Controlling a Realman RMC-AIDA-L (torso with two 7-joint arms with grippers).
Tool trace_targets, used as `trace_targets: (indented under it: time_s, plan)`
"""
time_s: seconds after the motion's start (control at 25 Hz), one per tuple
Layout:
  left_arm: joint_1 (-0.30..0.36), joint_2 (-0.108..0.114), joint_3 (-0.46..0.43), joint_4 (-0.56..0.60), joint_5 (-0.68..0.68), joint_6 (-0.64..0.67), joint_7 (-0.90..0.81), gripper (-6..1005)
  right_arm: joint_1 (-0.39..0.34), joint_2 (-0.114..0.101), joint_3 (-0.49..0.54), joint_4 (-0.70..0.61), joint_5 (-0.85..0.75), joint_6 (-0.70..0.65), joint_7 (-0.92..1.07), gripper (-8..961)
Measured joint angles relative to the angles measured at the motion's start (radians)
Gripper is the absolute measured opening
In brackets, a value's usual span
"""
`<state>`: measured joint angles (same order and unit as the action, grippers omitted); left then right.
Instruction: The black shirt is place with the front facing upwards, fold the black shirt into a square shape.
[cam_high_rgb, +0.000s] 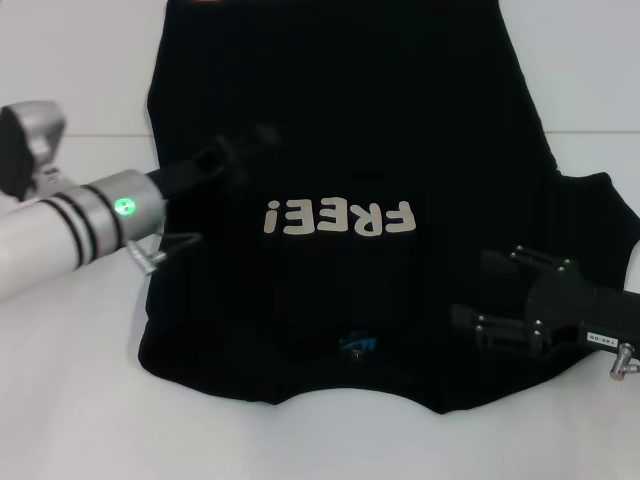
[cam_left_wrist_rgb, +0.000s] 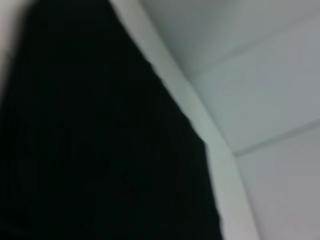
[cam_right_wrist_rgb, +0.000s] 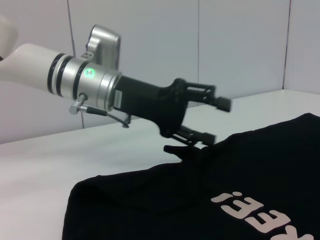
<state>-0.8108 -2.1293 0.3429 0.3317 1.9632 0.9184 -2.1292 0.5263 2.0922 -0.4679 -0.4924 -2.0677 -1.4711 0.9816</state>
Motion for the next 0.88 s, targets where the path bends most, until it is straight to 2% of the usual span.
trace_targets:
  time_s: [0.08, 0.2, 0.36, 0.4, 0.44, 0.6, 0.88]
  plan:
    - [-0.021, -0.011, 0.004, -0.008, 0.002, 0.022, 0.029, 861, -0.001, 0.000, 0.000, 0.000, 0.000, 0.000, 0.000, 884]
    - [-0.007, -0.006, 0.009, -0.012, 0.001, 0.043, 0.033, 861, -0.004, 0.000, 0.000, 0.000, 0.000, -0.001, 0.000, 885]
    - [0.069, 0.028, 0.000, 0.001, -0.025, 0.092, -0.003, 861, -0.006, 0.000, 0.001, 0.000, 0.000, -0.002, 0.000, 885]
    - [0.069, 0.028, 0.000, 0.001, -0.025, 0.092, -0.003, 861, -0.006, 0.000, 0.001, 0.000, 0.000, -0.002, 0.000, 885]
    - [0.122, 0.058, 0.000, 0.001, -0.056, 0.111, -0.028, 861, -0.006, 0.000, 0.001, 0.000, 0.000, -0.001, 0.000, 885]
    - [0.177, 0.079, 0.000, -0.002, -0.072, 0.113, -0.043, 861, -0.001, 0.000, 0.002, 0.000, 0.000, 0.003, 0.000, 885]
    - [0.199, 0.079, 0.020, -0.011, -0.060, 0.056, -0.045, 861, 0.005, 0.000, 0.002, 0.000, 0.000, 0.006, 0.000, 885]
